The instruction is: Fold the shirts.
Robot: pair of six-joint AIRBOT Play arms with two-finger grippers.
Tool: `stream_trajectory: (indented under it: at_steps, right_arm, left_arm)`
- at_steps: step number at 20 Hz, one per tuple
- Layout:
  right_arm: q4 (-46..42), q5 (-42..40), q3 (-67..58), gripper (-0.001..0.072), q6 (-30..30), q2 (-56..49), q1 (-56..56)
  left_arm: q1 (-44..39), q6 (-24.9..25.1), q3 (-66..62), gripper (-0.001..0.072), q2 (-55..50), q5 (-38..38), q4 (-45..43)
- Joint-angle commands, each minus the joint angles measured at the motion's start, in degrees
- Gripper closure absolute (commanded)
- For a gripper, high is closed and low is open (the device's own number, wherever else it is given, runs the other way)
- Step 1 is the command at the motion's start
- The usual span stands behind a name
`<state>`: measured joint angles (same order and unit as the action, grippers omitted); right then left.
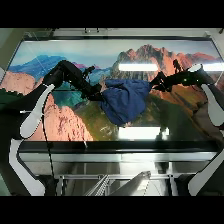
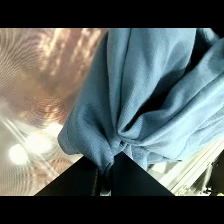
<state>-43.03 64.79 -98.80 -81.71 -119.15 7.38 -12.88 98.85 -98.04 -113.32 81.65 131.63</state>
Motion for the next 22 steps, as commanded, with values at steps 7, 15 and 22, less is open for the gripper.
stream_trajectory:
  at_steps: [7,15,22]
  right_arm:
    - [9.29,6.03,-2.78,0.0696,7.02,2.08,-2.05]
    - [1.36,12.26,-2.45,0.0697,9.11,40.39,11.17]
    - [-1.64,11.69,-1.88,0.0696,7.06,64.96,9.09]
  left_arm:
    - [1.20,0.17,-0.09,0.0684,1.01,2.54,0.15]
    - [12.66,1.97,-0.09,0.0684,29.42,11.23,0.15]
    - [22.34,3.39,-0.07,0.0676,56.63,4.61,0.07]
